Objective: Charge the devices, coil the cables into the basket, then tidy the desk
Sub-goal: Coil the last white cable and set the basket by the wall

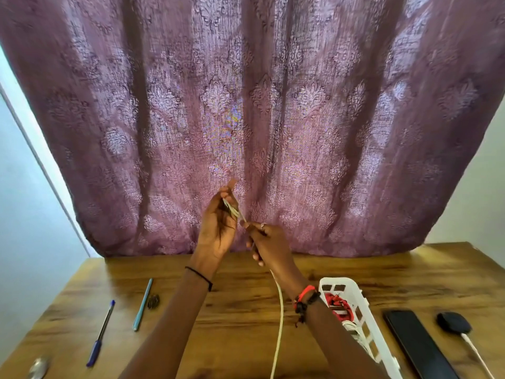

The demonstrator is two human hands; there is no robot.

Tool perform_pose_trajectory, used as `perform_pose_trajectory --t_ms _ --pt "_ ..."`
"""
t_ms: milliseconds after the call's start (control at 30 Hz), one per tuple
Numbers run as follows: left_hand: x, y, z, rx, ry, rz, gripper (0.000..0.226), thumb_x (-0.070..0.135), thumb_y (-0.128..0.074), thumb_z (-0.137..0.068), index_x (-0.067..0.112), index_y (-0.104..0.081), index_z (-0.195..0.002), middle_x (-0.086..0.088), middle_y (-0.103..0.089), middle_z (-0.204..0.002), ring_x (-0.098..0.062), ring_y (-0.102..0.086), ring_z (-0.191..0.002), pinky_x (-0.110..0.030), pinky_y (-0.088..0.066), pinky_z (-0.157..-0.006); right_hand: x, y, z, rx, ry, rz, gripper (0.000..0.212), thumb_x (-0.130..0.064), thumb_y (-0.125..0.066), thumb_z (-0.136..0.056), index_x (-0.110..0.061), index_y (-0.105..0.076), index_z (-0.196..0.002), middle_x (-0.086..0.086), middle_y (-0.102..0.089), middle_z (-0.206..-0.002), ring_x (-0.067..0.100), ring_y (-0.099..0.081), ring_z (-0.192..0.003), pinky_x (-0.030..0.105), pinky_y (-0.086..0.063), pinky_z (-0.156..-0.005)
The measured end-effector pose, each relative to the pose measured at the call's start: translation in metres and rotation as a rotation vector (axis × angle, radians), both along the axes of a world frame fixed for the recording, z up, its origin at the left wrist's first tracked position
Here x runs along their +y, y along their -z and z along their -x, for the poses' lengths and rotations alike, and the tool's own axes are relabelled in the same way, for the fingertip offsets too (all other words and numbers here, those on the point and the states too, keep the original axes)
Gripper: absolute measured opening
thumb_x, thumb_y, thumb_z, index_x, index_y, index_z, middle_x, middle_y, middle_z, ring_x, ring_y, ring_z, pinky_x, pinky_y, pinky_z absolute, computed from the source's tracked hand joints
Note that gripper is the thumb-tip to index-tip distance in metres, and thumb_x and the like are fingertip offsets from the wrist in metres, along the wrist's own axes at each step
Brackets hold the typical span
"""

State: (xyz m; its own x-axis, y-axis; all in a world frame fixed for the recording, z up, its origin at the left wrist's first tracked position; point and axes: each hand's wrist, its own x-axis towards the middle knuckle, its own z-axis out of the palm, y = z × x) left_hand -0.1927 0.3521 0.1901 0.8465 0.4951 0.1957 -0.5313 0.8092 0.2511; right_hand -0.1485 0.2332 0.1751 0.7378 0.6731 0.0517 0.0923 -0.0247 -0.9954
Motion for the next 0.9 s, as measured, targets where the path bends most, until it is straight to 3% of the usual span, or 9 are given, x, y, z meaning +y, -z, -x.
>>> perform_pose_trajectory --t_ms 167,267,367,533,600,667,733,833,900 --pt "0.0 -0.016 -0.005 0.209 -0.262 -0.251 0.033 0.008 -0.044 -0.094 -0.007 -0.047 -0.124 -0.003 -0.072 -0.077 -0.004 -0.064 -0.061 -0.014 -0.054 -0.061 -0.007 0.003 0.008 -0.113 -0.079 0.116 0.034 -0.028 -0.051 -0.095 0.004 -0.063 -0.093 0.005 -0.057 -0.062 0.006 -0.04 -0.031 0.015 -0.028 -0.031" --pt "-0.001 -0.018 -0.001 0.317 -0.39 -0.492 0.031 0.009 -0.042 -0.097 -0.005 -0.052 -0.122 -0.001 -0.073 -0.08 -0.005 -0.066 -0.068 -0.015 -0.055 -0.067 -0.014 -0.003 0.007 -0.281 -0.081 0.163 0.031 -0.027 -0.052 -0.095 -0.001 -0.068 -0.088 0.001 -0.058 -0.056 0.003 -0.042 -0.033 0.02 -0.039 -0.038" --pt "0.0 -0.014 0.0 0.359 -0.471 -0.616 0.033 0.01 -0.041 -0.097 -0.003 -0.049 -0.127 -0.002 -0.074 -0.085 -0.009 -0.068 -0.076 -0.018 -0.054 -0.07 -0.021 -0.01 0.008 -0.389 -0.134 0.198 0.022 -0.022 -0.052 -0.095 -0.009 -0.07 -0.094 -0.003 -0.058 -0.055 0.0 -0.047 -0.035 0.012 -0.037 -0.041" --pt "-0.014 -0.011 0.004 0.452 -0.577 -0.892 0.028 0.007 -0.041 -0.098 0.008 -0.052 -0.123 -0.001 -0.074 -0.085 -0.012 -0.07 -0.079 -0.022 -0.056 -0.075 -0.029 -0.017 0.01 -0.54 -0.149 0.295 0.028 -0.023 -0.053 -0.092 -0.01 -0.067 -0.071 -0.005 -0.06 -0.055 0.0 -0.048 -0.04 0.021 -0.038 -0.052" --pt "-0.02 -0.011 0.007 0.496 -0.608 -1.005 0.026 0.003 -0.04 -0.098 0.006 -0.054 -0.12 -0.009 -0.071 -0.091 -0.008 -0.07 -0.075 -0.02 -0.055 -0.074 -0.033 -0.021 0.01 -0.591 -0.138 0.334 0.021 -0.024 -0.055 -0.088 -0.017 -0.064 -0.07 -0.005 -0.063 -0.061 0.001 -0.053 -0.051 0.027 -0.046 -0.06" --pt "-0.023 -0.01 0.009 0.58 -0.654 -1.137 0.025 0.0 -0.04 -0.097 -0.004 -0.057 -0.115 -0.018 -0.068 -0.097 -0.001 -0.068 -0.069 -0.018 -0.055 -0.072 -0.038 -0.028 0.01 -0.649 -0.104 0.371 0.014 -0.026 -0.058 -0.084 -0.016 -0.068 -0.085 0.002 -0.07 -0.08 0.017 -0.064 -0.076 0.034 -0.052 -0.074" --pt "-0.023 -0.006 0.011 0.668 -0.701 -1.342 0.023 0.002 -0.043 -0.096 -0.01 -0.06 -0.106 -0.021 -0.07 -0.094 0.001 -0.067 -0.067 -0.022 -0.056 -0.073 -0.045 -0.039 0.009 -0.683 -0.061 0.384 0.02 -0.025 -0.059 -0.081 -0.016 -0.069 -0.096 0.008 -0.071 -0.093 0.025 -0.064 -0.09 0.036 -0.052 -0.08" --pt "-0.019 0.0 0.016 0.794 -0.751 -1.673 0.028 0.016 -0.045 -0.095 -0.004 -0.063 -0.103 -0.006 -0.073 -0.085 -0.013 -0.069 -0.073 -0.038 -0.056 -0.074 -0.053 -0.053 0.004 -0.704 -0.051 0.356 0.021 -0.019 -0.057 -0.083 -0.014 -0.068 -0.099 0.01 -0.069 -0.101 0.027 -0.063 -0.097 0.038 -0.05 -0.084" --pt "-0.017 0.001 0.021 0.933 -0.806 -1.857 0.039 0.032 -0.041 -0.087 0.006 -0.067 -0.101 -0.008 -0.073 -0.081 -0.025 -0.069 -0.075 -0.041 -0.054 -0.07 -0.056 -0.059 -0.003 -0.725 -0.065 0.353 0.024 -0.014 -0.056 -0.086 -0.014 -0.066 -0.108 0.009 -0.068 -0.109 0.024 -0.061 -0.103 0.037 -0.049 -0.089"
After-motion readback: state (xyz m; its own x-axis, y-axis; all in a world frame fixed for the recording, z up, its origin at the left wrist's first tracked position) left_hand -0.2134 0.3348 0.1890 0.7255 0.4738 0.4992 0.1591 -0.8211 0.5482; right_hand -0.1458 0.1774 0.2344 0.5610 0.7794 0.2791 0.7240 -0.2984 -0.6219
